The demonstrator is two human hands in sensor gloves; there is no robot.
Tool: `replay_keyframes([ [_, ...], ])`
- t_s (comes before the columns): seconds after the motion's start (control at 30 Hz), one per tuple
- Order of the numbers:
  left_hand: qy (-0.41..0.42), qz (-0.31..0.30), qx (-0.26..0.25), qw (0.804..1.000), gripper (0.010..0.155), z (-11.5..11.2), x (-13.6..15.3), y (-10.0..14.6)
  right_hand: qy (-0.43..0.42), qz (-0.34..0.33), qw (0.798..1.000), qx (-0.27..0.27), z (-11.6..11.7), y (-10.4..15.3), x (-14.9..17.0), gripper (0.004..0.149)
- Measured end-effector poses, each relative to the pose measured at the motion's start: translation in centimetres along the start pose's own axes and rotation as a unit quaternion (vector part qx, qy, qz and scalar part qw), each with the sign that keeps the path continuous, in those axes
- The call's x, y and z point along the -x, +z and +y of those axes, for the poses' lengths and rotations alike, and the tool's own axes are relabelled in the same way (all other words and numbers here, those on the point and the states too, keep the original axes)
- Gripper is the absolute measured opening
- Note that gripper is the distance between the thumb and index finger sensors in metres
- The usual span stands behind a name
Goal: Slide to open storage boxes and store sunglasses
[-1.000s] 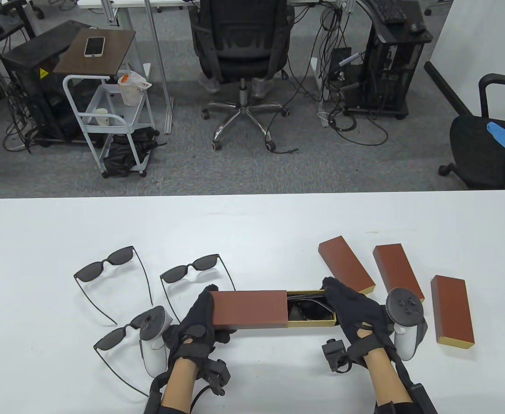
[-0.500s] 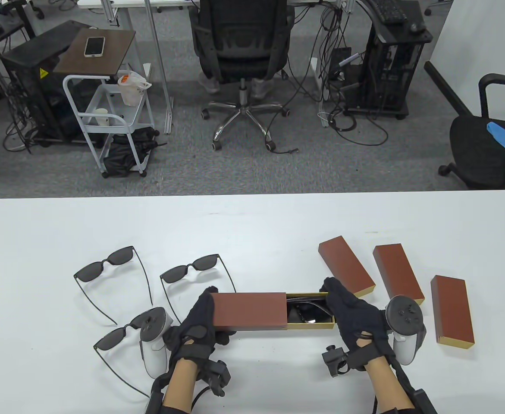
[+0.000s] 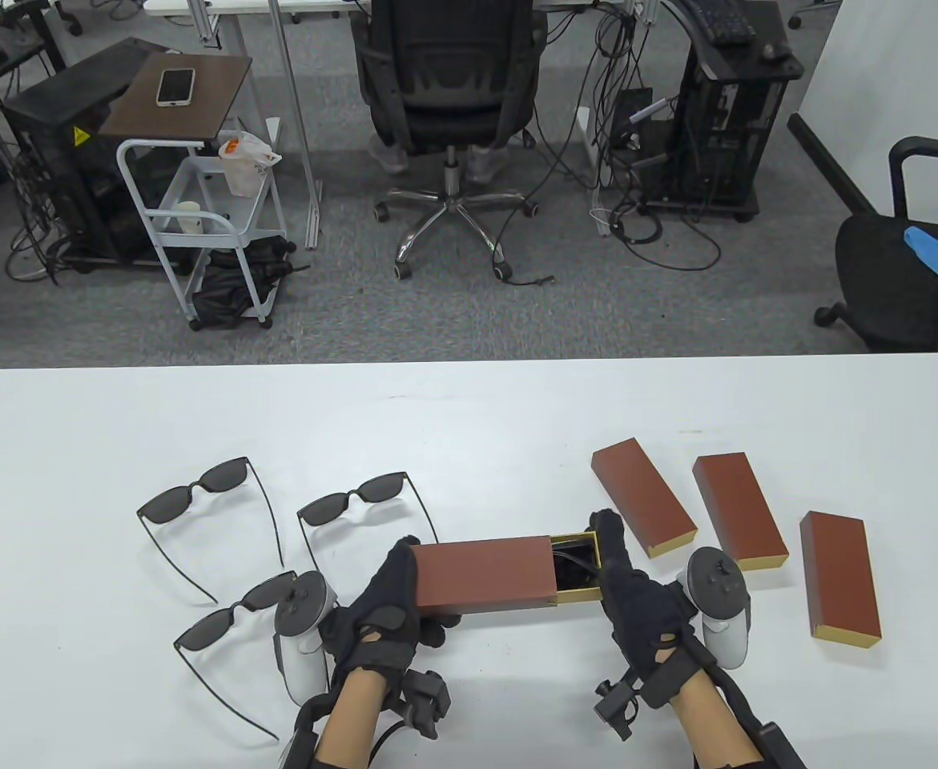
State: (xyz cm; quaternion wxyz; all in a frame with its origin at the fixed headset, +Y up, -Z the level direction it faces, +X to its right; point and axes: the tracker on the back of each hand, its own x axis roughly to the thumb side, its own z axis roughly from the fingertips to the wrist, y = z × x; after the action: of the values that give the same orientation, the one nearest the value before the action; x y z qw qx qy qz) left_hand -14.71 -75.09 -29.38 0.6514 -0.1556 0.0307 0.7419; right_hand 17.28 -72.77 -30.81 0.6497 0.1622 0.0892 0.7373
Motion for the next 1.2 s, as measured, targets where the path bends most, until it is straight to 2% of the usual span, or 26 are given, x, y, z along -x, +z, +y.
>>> replay_keyframes([
  [0.33,-0.022,0.009,0.015,1.0,0.077,-1.3,0.2,0.0,0.026,0.011,0.999,-0.045,1.7,-0.2,0.1,0.091],
  [0.47,-0.017,0.011,0.026,0.999,0.077,-2.0,0.6,-0.1,0.025,-0.004,0.999,-0.03,2.0,-0.3,-0.2,0.092],
  [0.6,-0.013,0.011,0.026,1.0,0.077,-1.9,0.7,-0.2,0.013,-0.007,1.0,-0.006,1.3,-0.2,-0.2,0.09],
  [0.73,-0.054,-0.004,0.0,0.999,0.077,-1.3,0.2,-0.2,0.076,-0.043,0.996,0.024,0.6,-0.1,-1.1,0.086],
  [0.8,-0.064,-0.007,-0.014,0.998,0.076,-1.1,0.1,-0.2,0.152,-0.071,0.986,0.011,0.7,0.0,-1.9,0.083],
  [0.87,-0.056,-0.005,-0.02,0.998,0.075,-0.7,0.1,-0.2,0.248,-0.077,0.966,-0.015,1.2,0.0,-2.6,0.082],
  [0.93,-0.054,0.001,-0.028,0.998,0.076,-0.4,0.3,-0.3,0.306,-0.088,0.948,-0.02,1.8,-0.1,-2.8,0.08],
  [1.03,-0.044,0.009,-0.031,0.998,0.076,0.2,0.5,-0.4,0.339,-0.091,0.936,-0.005,2.5,-0.3,-3.0,0.073],
  [1.2,-0.079,0.006,-0.054,0.995,0.074,1.1,0.3,-0.5,0.416,-0.091,0.905,0.002,3.8,-0.6,-3.3,0.075],
])
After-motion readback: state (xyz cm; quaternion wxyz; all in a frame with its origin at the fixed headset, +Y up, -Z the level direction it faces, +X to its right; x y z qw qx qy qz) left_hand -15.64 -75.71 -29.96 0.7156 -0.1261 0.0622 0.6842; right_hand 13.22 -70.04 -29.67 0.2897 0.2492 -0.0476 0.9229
